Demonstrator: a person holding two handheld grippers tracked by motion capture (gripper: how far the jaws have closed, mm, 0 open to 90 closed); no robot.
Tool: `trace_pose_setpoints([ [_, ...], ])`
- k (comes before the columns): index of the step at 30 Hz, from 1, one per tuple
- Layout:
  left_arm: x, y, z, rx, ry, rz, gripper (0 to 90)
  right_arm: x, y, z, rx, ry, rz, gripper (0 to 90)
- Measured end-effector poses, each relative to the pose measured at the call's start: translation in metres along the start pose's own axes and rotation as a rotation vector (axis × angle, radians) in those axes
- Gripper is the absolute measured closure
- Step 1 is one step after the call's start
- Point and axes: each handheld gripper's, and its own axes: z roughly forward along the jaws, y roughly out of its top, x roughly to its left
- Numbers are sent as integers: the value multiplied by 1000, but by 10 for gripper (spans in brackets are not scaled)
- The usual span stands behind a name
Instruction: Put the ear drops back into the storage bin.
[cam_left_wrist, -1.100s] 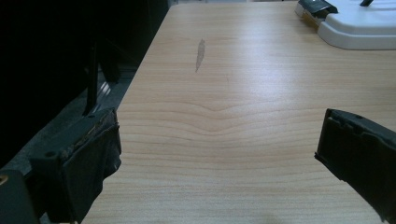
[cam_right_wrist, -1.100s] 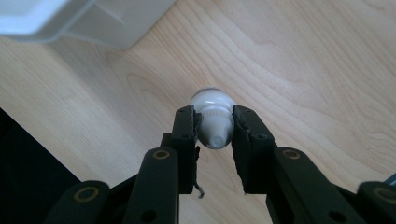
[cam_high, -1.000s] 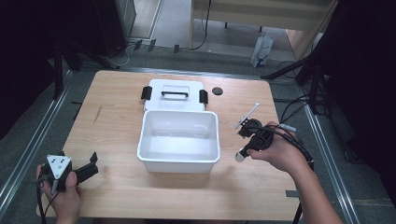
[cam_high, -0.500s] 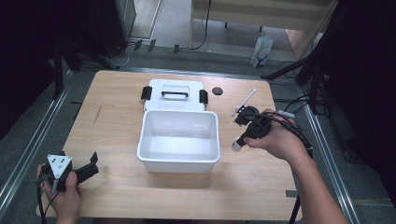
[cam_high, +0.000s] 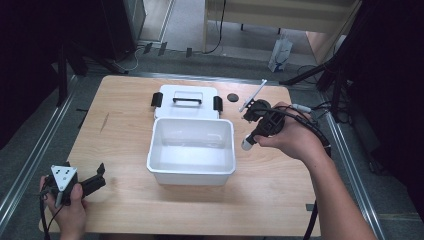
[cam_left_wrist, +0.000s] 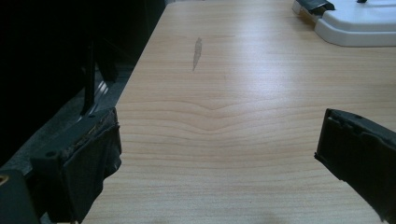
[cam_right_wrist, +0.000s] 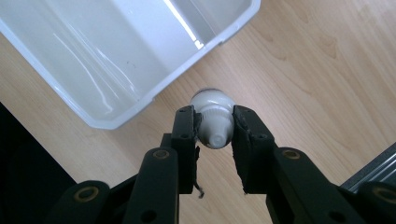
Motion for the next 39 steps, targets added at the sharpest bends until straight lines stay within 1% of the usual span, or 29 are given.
trace_pose_setpoints([
  [3, 0, 0, 0, 1, 0, 1, 6, 1, 4, -4, -10, -2, -6, 720],
  [8, 0, 0, 0, 2, -1, 3, 6, 9, 15, -9, -29, 3, -27, 720],
  [13, 0, 0, 0, 4, -3, 3, 6, 14, 24, -10, -36, 8, -51, 720],
  [16, 0, 0, 0, 3, -3, 3, 6, 17, 27, -11, -42, 10, -52, 720],
  [18, 0, 0, 0, 2, -3, 1, 6, 19, 31, -13, -53, 17, -71, 720],
  [19, 0, 0, 0, 2, -3, 0, 6, 20, 32, -13, -51, 16, -68, 720],
  [23, 0, 0, 0, 2, -4, 1, 6, 24, 37, -13, -56, 21, -87, 720],
  [26, 0, 0, 0, 1, -4, -1, 6, 26, 38, -12, -58, 24, -92, 719],
  [28, 0, 0, 0, 2, -4, -1, 6, 28, 40, -8, -47, 23, -104, 720],
  [33, 0, 0, 0, 2, -6, -3, 6, 30, 42, 0, -26, 35, -114, 719],
  [37, 0, 0, 0, 3, -6, -2, 6, 31, 41, 11, -6, 36, -130, 719],
  [38, 0, 0, 0, 3, -6, -2, 6, 31, 41, 11, -6, 36, -130, 719],
  [39, 0, 0, 0, 4, -6, -1, 6, 32, 40, 17, -1, 39, -133, 719],
])
